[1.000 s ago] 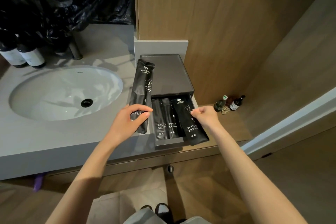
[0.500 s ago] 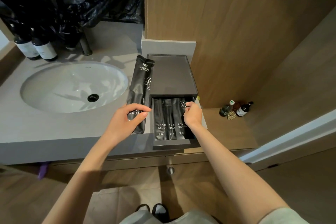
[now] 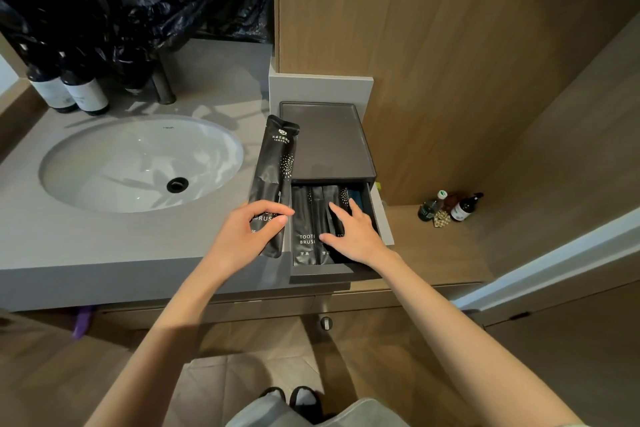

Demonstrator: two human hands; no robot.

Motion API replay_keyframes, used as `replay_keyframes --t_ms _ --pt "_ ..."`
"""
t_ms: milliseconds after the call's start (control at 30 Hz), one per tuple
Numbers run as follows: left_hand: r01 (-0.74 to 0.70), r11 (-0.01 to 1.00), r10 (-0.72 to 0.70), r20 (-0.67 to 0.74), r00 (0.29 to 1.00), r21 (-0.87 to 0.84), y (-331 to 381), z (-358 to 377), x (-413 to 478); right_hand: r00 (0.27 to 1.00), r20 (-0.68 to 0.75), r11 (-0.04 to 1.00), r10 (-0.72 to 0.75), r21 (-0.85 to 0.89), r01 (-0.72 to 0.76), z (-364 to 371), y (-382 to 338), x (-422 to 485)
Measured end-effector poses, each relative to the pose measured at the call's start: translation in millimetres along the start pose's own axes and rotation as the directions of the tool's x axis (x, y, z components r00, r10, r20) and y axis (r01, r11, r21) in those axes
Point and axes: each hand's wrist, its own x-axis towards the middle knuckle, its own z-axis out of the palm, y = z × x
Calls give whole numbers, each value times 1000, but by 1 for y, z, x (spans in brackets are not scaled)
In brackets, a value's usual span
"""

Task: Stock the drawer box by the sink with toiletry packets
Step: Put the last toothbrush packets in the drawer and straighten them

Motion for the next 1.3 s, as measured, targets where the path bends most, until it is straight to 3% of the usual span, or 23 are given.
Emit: replay_keyframes --t_ms 300,633,900,1100,1300 --pt "9 1000 -8 16 1000 -15 1 4 -1 998 -62 999 -24 -40 22 13 9 7" --pt "36 999 -36 30 999 -5 0 8 -3 999 30 999 26 -19 -26 -1 -4 4" --pt "5 1000 -3 132 991 -11 -1 22 -4 942 -331 917 -58 355 181 -32 -29 -40" --pt "34 999 -21 303 953 -38 3 25 -7 890 -446 775 -95 528 347 -50 -35 -52" --pt "23 999 -33 428 903 30 11 18 -4 864 -502 708 40 625 330 -68 -28 -45"
